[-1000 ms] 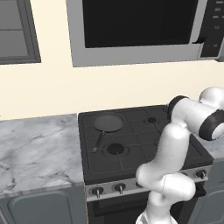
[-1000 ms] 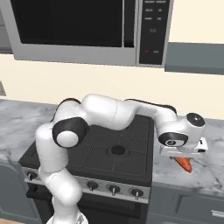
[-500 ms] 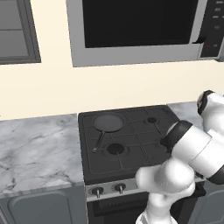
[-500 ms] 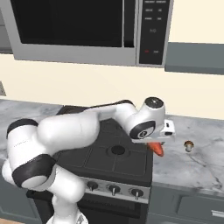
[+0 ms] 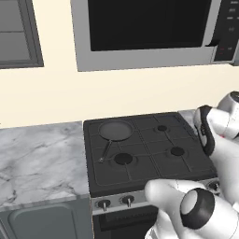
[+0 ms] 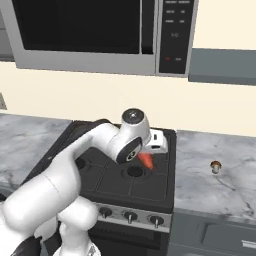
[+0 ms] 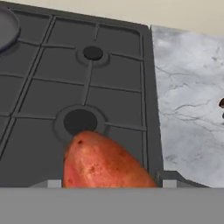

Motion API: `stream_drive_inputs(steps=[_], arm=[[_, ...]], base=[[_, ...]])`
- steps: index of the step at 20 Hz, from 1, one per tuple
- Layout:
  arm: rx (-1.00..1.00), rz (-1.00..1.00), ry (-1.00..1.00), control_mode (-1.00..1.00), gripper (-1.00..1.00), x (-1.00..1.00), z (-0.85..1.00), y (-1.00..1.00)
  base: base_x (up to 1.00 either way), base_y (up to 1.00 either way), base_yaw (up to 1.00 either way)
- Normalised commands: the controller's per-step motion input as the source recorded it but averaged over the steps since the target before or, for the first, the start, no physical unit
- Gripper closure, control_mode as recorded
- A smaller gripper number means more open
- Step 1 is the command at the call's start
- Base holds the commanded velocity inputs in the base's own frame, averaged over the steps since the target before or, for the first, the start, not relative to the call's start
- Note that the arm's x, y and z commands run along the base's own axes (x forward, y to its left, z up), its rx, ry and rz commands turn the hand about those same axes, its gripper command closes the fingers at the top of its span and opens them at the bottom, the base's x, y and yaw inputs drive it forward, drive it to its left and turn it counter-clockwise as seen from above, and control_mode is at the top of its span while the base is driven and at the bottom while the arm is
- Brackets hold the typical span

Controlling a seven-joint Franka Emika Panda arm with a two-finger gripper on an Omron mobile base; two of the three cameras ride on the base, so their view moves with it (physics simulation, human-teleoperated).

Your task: Put the sweet potato and mushroom in the pan. Then turn on the rear left burner and set the heat to medium.

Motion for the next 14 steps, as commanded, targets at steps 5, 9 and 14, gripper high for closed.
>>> stream_drive_inputs(steps=[5, 9, 14], arm=[[0.0, -0.16, -0.21, -1.0, 1.0, 0.07, 0.37, 1.0], [0.0, -0.14, 0.01, -1.0, 1.0, 0.23, 0.74, 1.0], [0.05, -0.01, 0.27, -1.0, 1.0, 0.42, 0.44, 0.89]], base=[[0.0, 0.0, 0.0], [0.0, 0.0, 0.0], [0.0, 0.0, 0.0]])
